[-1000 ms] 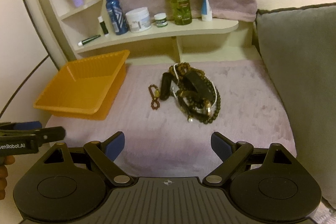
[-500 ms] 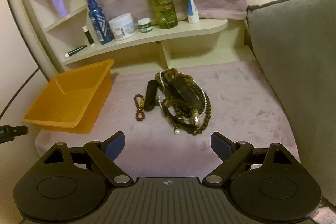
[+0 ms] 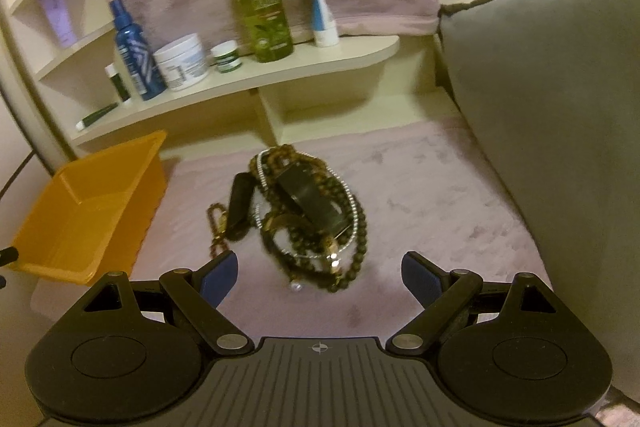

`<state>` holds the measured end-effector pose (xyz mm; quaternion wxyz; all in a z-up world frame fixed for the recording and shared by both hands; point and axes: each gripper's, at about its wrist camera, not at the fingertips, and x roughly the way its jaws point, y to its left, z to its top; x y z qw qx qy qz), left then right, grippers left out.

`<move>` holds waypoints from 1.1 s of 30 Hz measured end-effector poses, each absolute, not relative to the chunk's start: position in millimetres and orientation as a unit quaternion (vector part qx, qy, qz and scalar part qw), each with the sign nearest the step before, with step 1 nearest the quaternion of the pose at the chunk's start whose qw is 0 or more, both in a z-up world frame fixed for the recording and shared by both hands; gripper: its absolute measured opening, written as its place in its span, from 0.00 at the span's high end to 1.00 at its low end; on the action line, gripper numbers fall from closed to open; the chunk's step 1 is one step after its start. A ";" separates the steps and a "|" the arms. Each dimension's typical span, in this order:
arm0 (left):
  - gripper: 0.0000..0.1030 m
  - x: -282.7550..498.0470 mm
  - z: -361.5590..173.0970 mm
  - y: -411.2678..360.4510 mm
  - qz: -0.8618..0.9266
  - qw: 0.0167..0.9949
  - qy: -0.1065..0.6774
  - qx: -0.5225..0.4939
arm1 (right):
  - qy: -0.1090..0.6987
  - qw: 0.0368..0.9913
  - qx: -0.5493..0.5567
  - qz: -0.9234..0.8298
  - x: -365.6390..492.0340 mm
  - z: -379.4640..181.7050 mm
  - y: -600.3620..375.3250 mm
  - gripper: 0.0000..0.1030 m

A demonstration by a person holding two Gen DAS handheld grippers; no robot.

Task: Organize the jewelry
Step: 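Grasp the orange tray rim with the left tool while the right tool approaches the jewelry pile, then grasp a black watch band from the jewelry pile with the right tool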

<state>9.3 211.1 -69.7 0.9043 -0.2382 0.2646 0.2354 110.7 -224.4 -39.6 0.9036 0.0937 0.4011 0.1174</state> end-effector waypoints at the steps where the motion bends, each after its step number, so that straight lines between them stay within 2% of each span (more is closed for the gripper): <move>1: 0.28 10.7 -72.3 213.1 0.235 0.904 0.259 -0.246 | 0.401 0.904 0.097 0.114 112.9 -41.0 -225.4 0.13; 17: 0.53 51.6 -94.7 219.6 0.210 0.920 0.241 -0.226 | 0.412 0.900 0.109 0.085 135.4 -56.7 -228.9 0.13; 18: 0.58 53.4 -95.3 219.4 0.210 0.920 0.241 -0.225 | 0.414 0.900 0.110 0.083 136.3 -57.5 -229.4 0.13; 24: 0.69 53.6 -94.6 217.7 0.219 0.923 0.241 -0.204 | 0.414 0.900 0.112 0.080 138.8 -59.1 -232.8 0.13; 27: 0.81 51.9 -94.2 218.2 0.222 0.924 0.243 -0.193 | 0.413 0.900 0.111 0.082 138.3 -59.1 -232.6 0.13; 28: 0.83 51.2 -94.0 218.1 0.224 0.924 0.244 -0.188 | 0.411 0.901 0.110 0.082 137.8 -59.3 -232.5 0.15; 29: 0.84 50.7 -93.7 217.9 0.223 0.925 0.245 -0.184 | 0.410 0.902 0.109 0.083 137.2 -59.3 -232.4 0.21; 31: 0.84 49.9 -92.5 215.7 0.223 0.927 0.245 -0.176 | 0.412 0.901 0.105 0.087 136.5 -59.9 -231.8 0.26; 33: 0.84 48.3 -89.6 212.1 0.224 0.930 0.240 -0.164 | 0.414 0.900 0.103 0.089 136.2 -60.3 -231.8 0.29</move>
